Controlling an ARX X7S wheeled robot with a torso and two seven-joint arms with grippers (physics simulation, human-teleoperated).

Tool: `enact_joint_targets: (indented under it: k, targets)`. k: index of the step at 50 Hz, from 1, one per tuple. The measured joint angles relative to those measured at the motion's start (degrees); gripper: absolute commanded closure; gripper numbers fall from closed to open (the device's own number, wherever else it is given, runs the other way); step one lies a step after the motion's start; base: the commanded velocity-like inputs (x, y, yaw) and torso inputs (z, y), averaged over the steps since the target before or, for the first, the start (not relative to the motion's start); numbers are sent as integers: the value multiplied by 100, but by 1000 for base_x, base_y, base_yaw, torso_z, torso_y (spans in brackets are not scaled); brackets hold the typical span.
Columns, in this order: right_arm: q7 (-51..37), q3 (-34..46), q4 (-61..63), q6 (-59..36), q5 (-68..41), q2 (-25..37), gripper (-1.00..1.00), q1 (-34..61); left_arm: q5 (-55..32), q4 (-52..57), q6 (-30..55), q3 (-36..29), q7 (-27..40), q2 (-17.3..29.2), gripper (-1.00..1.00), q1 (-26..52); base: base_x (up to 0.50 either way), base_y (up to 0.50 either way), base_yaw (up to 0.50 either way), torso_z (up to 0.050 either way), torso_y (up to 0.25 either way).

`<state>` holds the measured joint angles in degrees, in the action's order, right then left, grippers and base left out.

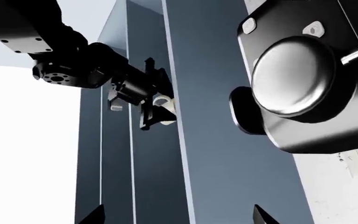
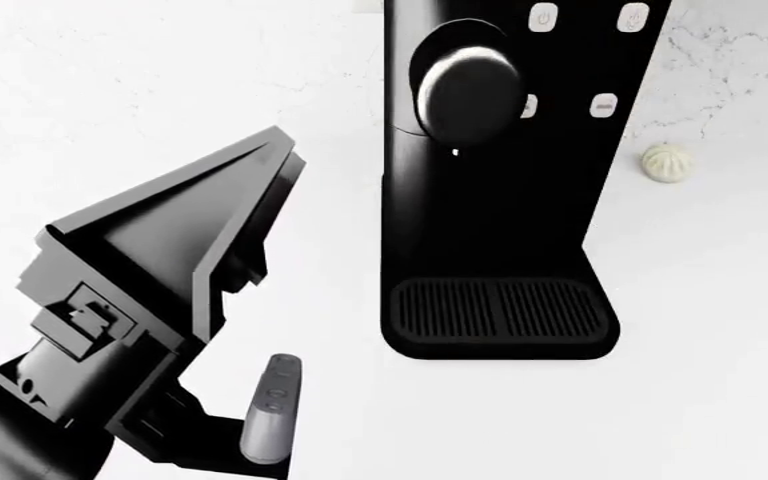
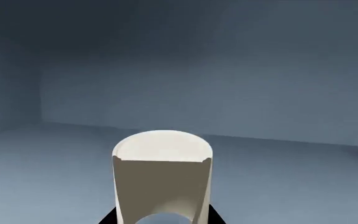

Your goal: A wet mug is on the counter and needs to be dried. Pick it up and place it upside down in the open cabinet.

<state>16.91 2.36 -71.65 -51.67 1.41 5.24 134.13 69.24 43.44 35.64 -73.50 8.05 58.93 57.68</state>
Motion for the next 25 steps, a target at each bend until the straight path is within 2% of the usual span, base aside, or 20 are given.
enact_joint_targets:
  k: [17,18,25]
  targets:
    - [-4,171,-152,365,24,-23,100,-134,16,-24,4,4,15,-13,-100,-58,2,0,0,0,0]
    - [-2,181,-151,368,19,-22,-100,-136,17,-22,5,6,12,-13,-100,-60,0,0,0,0,0]
    - [68,151,-116,346,-95,-41,-100,-142,21,-9,11,17,2,-12,-100,-73,0,0,0,0,0]
